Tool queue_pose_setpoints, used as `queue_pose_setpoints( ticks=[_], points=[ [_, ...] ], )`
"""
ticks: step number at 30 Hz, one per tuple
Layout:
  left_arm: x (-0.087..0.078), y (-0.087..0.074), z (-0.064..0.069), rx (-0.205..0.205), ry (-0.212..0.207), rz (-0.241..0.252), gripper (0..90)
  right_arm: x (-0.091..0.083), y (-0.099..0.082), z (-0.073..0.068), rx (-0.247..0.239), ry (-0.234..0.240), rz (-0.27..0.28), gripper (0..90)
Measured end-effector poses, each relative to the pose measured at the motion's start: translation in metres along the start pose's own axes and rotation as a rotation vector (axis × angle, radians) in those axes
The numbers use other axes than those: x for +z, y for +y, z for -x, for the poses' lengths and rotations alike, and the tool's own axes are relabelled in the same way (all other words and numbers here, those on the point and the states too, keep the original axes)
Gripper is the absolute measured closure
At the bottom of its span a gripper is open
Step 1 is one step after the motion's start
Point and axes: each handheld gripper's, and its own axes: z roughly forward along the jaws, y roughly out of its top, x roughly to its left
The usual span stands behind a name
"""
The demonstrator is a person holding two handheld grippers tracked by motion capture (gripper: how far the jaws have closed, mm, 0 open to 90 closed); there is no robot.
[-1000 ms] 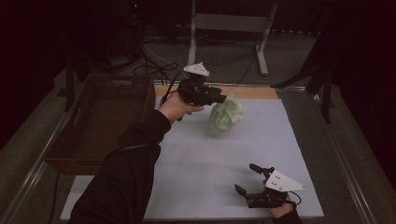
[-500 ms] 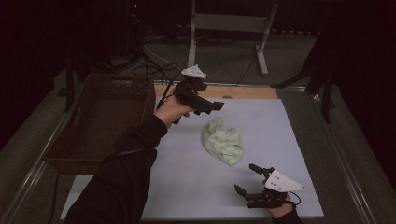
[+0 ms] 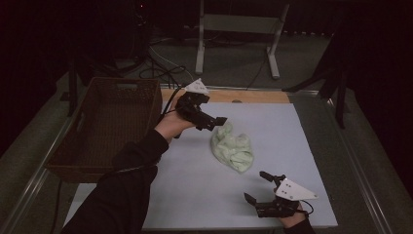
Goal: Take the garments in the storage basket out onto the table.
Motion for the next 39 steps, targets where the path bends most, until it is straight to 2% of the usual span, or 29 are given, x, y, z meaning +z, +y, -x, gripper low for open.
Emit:
queue_pose_setpoints(
  ticks=[10, 19, 25, 31, 35, 38, 39],
  points=[
    [0.000, -0.028, 0.018, -0.012, -0.036, 0.001, 0.0, 0.001, 0.000, 0.000, 0.000, 0.004, -0.004, 10.9],
    [-0.002, -0.050, 0.033, 0.002, -0.063, -0.012, 0.0, 0.002, 0.000, -0.001, -0.003, 0.005, -0.010, 10.9],
    [0.000, -0.067, 0.044, 0.011, -0.072, -0.047, 0.0, 0.002, 0.000, -0.001, -0.003, 0.008, -0.013, 10.9],
    [0.000, -0.087, 0.051, 0.006, -0.085, -0.065, 0.0, 0.003, 0.000, -0.001, -0.004, 0.007, -0.017, 10.9],
    [0.000, -0.101, 0.055, 0.000, -0.111, -0.068, 0.0, 0.003, 0.000, -0.001, -0.006, 0.008, -0.017, 10.9],
    [0.000, -0.107, 0.059, 0.007, -0.111, -0.065, 0.0, 0.003, 0.000, -0.001, -0.005, 0.010, -0.016, 10.9],
    [-0.001, -0.111, 0.060, -0.002, -0.118, -0.063, 0.0, 0.003, 0.000, -0.001, -0.005, 0.011, -0.018, 10.9]
  ],
)
